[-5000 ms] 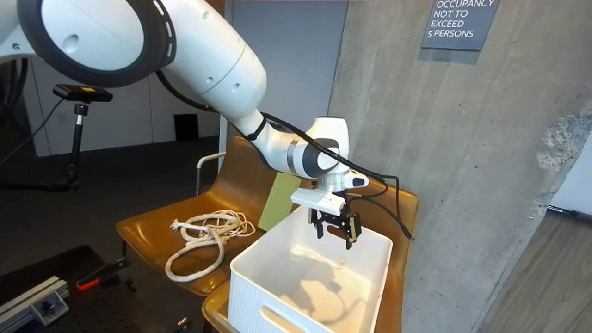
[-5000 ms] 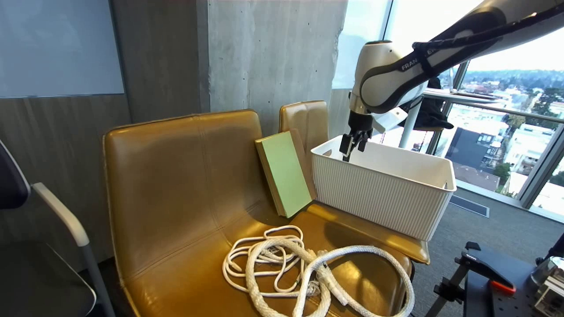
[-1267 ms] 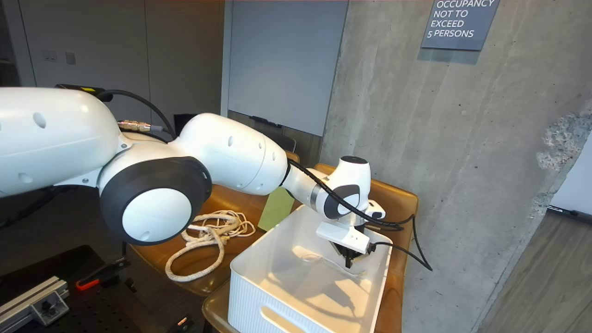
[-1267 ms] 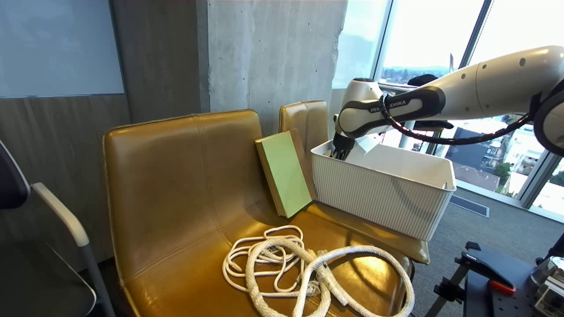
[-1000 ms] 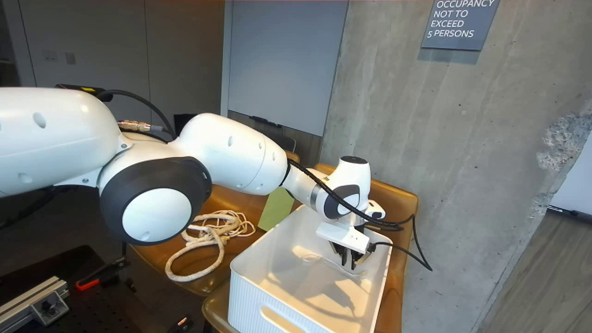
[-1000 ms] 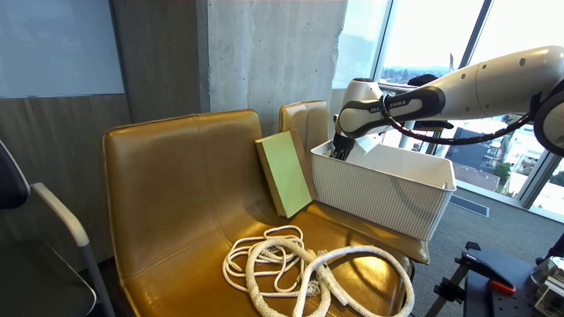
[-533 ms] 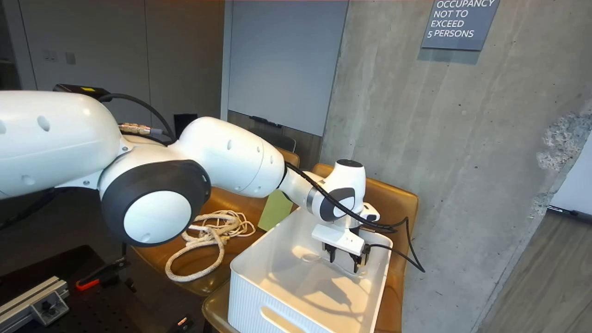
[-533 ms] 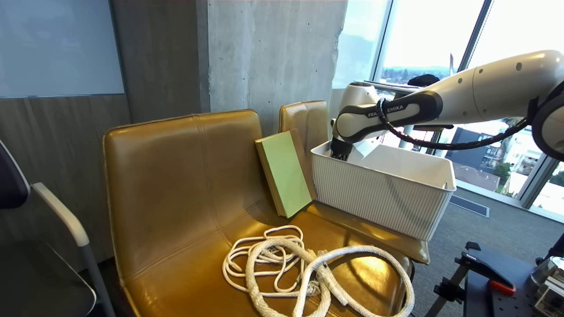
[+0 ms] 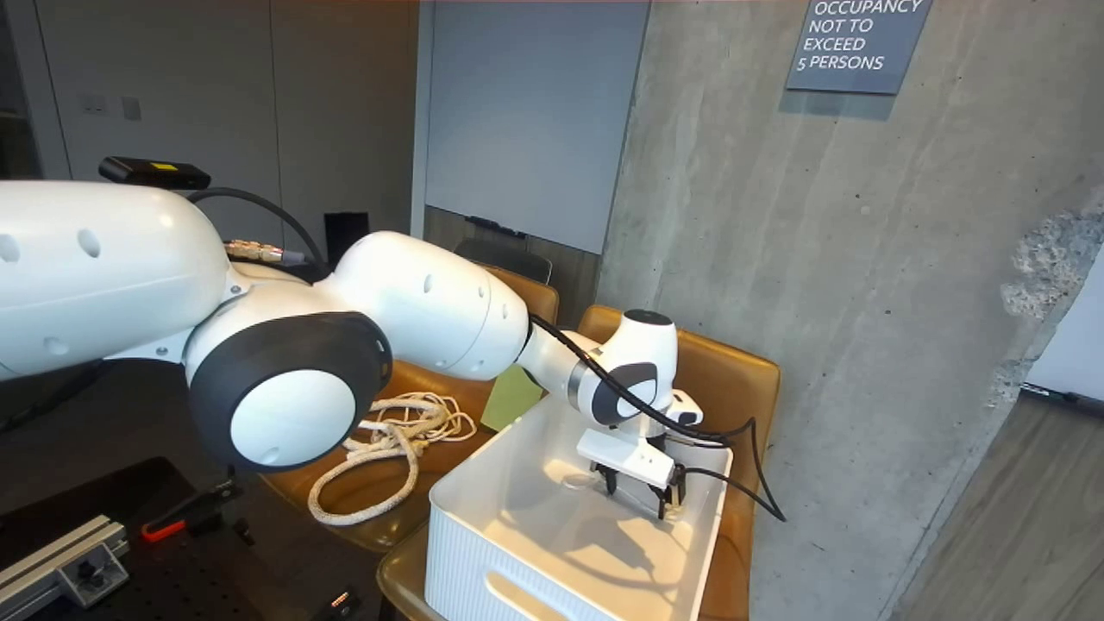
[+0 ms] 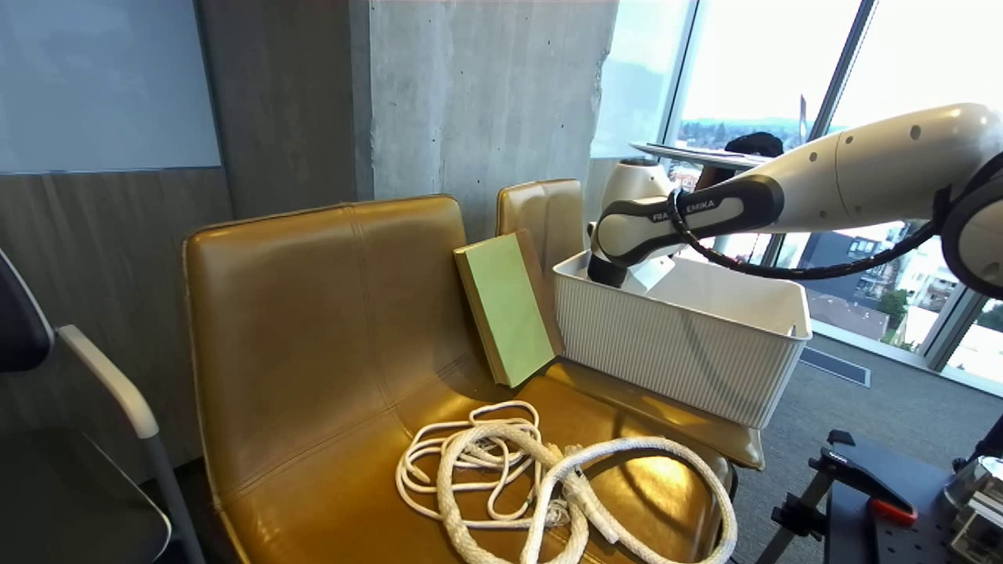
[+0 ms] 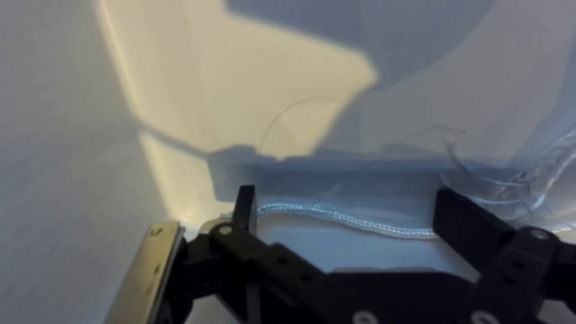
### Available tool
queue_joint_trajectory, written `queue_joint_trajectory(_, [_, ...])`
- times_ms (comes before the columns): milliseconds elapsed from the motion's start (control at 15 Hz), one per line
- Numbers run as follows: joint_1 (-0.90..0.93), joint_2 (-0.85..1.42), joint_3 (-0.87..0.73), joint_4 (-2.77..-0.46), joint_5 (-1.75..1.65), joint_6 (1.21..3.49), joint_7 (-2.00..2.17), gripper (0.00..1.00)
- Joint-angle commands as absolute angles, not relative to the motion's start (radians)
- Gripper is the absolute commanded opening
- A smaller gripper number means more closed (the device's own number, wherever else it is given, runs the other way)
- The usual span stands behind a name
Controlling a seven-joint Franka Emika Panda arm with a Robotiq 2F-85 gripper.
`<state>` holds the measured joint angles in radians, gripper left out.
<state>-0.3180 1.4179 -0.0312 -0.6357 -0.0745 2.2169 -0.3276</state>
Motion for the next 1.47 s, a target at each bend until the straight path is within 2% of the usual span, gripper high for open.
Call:
queue_joint_trajectory(0, [-0.321,1.460,-0.020,-0.583,-0.071,2.217,-0.357,1.00])
queue_joint_trajectory(67, [-0.321,1.461,-0.020,-0.583,-0.071,2.218,-0.359,1.00])
queue_joint_trajectory(200, [-0.322,1.463,-0.018,-0.582,-0.069,2.217,-0.365,0.74])
queue_joint_trajectory(733, [-0.326,1.460,-0.016,-0.578,-0.067,2.217,-0.387,0.13])
queue_joint_trajectory(867, [-0.328,1.459,-0.016,-0.577,-0.067,2.216,-0.390,0.01])
queue_joint_trajectory(1400, [-0.343,1.442,-0.020,-0.578,-0.068,2.198,-0.396,0.00])
